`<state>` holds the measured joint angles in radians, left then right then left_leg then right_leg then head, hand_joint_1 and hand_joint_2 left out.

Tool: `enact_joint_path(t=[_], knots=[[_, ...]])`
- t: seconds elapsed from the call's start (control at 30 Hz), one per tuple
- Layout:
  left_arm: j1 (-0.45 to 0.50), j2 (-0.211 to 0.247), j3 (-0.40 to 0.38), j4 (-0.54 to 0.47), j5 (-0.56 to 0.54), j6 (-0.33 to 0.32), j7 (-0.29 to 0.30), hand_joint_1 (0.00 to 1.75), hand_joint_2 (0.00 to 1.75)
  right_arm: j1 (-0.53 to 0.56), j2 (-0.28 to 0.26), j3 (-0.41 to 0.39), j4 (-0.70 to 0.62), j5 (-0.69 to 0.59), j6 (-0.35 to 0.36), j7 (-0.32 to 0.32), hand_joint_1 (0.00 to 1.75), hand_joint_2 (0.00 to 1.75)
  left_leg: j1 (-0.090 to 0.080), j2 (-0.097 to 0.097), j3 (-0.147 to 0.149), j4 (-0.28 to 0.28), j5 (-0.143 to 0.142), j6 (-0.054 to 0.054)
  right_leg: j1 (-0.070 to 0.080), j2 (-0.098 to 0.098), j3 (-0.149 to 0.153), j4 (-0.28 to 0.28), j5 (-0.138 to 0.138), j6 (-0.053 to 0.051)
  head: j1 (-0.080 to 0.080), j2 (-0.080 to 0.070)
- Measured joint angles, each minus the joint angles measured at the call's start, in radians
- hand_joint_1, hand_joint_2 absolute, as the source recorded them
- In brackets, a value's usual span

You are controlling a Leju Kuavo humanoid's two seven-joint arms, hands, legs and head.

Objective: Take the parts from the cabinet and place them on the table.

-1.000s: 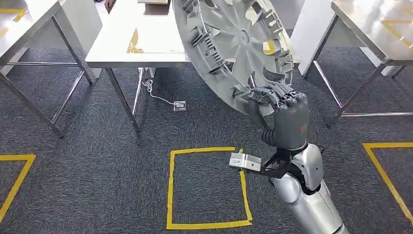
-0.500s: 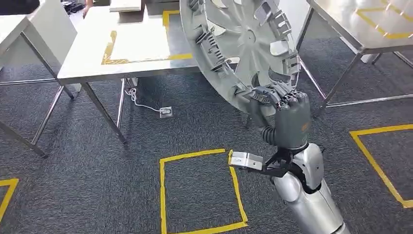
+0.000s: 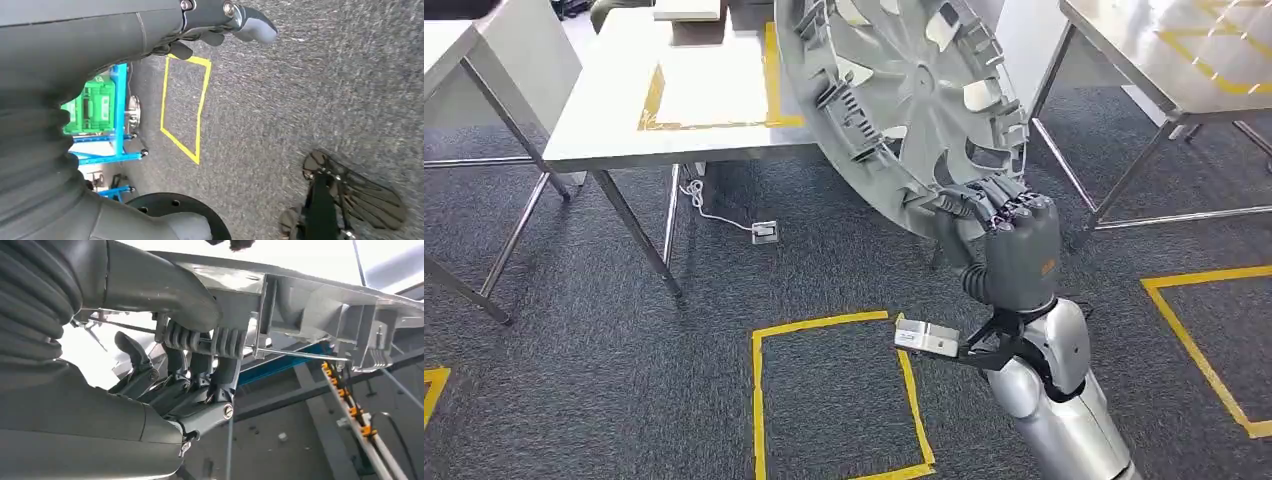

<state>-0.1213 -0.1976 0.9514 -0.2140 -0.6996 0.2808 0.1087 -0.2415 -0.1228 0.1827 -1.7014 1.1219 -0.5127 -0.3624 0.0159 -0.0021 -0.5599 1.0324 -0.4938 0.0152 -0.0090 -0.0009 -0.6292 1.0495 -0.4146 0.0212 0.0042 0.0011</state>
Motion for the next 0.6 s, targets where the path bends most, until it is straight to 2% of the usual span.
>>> enact_joint_path(t=[0.03,0.13,0.17,0.2,0.23,0.3,0.33,0.37,0.4,0.43,0.5,0.53,0.6], knots=[[-0.001,0.000,0.000,0.000,0.002,0.000,0.000,0.00,1.75,-0.004,0.000,0.000,0.001,0.001,0.000,0.000,1.75,1.75,-0.007,0.000,0.001,0.003,-0.006,-0.008,0.009,-0.001,0.012,-0.027,-0.020,-0.004,-0.001,0.000],[0.000,0.001,0.000,0.000,0.002,0.000,-0.003,0.00,1.75,-0.006,0.000,0.001,0.004,0.003,0.000,0.000,1.75,1.75,-0.002,0.004,0.009,-0.008,-0.012,-0.025,0.014,0.005,0.011,-0.026,-0.026,-0.020,-0.001,0.000],[-0.002,0.001,0.000,0.000,0.002,0.000,-0.003,0.00,1.75,-0.006,0.000,0.001,0.005,0.003,0.000,0.000,1.75,1.75,-0.007,0.007,0.017,-0.011,-0.016,-0.033,0.007,0.007,0.018,-0.035,-0.024,-0.027,-0.001,0.000],[0.000,0.003,0.000,-0.001,-0.001,0.000,0.003,0.00,1.75,-0.005,0.001,0.001,0.005,0.004,0.000,0.000,1.75,1.75,-0.002,0.005,0.016,0.000,-0.022,-0.037,0.002,0.006,0.030,-0.043,-0.022,-0.032,0.000,0.000],[0.000,0.004,0.000,-0.001,-0.003,0.000,0.005,0.00,1.75,-0.005,0.001,0.001,0.005,0.005,-0.002,0.000,1.75,1.75,-0.004,0.004,-0.002,0.042,-0.041,-0.039,0.001,0.005,0.037,-0.044,-0.027,-0.040,-0.007,0.000],[0.001,0.004,0.000,0.000,-0.004,0.000,0.006,0.00,1.75,-0.002,0.002,0.001,0.005,0.010,-0.003,0.000,1.75,1.75,-0.002,0.004,-0.097,0.207,-0.111,-0.045,0.003,0.005,0.044,-0.044,-0.034,-0.049,-0.007,0.000],[0.003,0.006,0.000,0.000,-0.004,0.001,0.006,0.00,1.75,0.000,0.003,0.001,0.005,0.011,-0.003,0.000,1.75,1.75,-0.003,0.003,-0.140,0.277,-0.130,-0.046,0.004,0.006,0.047,-0.044,-0.039,-0.050,-0.007,0.000],[0.005,0.007,0.000,0.000,-0.004,0.001,0.006,0.00,1.75,0.003,0.003,0.001,0.005,0.011,-0.003,0.000,1.75,1.75,-0.003,0.003,-0.168,0.310,-0.125,-0.046,0.005,0.008,0.052,-0.044,-0.043,-0.050,-0.007,0.000],[0.009,0.010,0.001,0.000,-0.003,0.001,0.008,0.00,1.75,0.005,0.003,0.001,0.005,0.011,-0.003,0.000,1.75,1.75,-0.003,0.003,-0.168,0.287,-0.088,-0.046,0.005,0.011,0.060,-0.043,-0.049,-0.048,-0.007,0.000],[0.010,0.012,0.001,0.000,-0.003,0.001,0.009,0.00,1.75,0.006,0.003,0.001,0.005,0.010,-0.003,0.000,1.75,1.75,-0.003,0.003,-0.148,0.229,-0.042,-0.044,0.004,0.013,0.068,-0.043,-0.055,-0.047,-0.007,0.000],[0.011,0.016,0.001,-0.001,-0.002,0.001,0.009,0.00,1.75,0.006,0.005,0.001,0.005,0.008,-0.003,0.000,1.75,1.75,-0.003,0.003,-0.074,0.043,0.063,-0.037,0.004,0.015,0.086,-0.040,-0.070,-0.039,-0.007,0.000],[0.010,0.017,0.001,0.000,0.000,0.001,0.009,0.00,1.75,0.005,0.006,0.001,0.005,0.008,-0.003,-0.002,1.75,1.75,-0.006,0.002,-0.055,0.007,0.057,-0.032,0.011,0.015,0.087,-0.036,-0.078,-0.032,-0.006,0.000],[0.005,0.016,0.001,-0.001,0.001,0.001,0.006,0.00,1.75,0.000,0.006,0.002,0.005,0.006,-0.003,-0.003,1.75,1.75,-0.008,0.002,-0.053,0.001,0.048,-0.018,0.012,0.018,0.084,-0.035,-0.084,-0.022,-0.005,0.000]])
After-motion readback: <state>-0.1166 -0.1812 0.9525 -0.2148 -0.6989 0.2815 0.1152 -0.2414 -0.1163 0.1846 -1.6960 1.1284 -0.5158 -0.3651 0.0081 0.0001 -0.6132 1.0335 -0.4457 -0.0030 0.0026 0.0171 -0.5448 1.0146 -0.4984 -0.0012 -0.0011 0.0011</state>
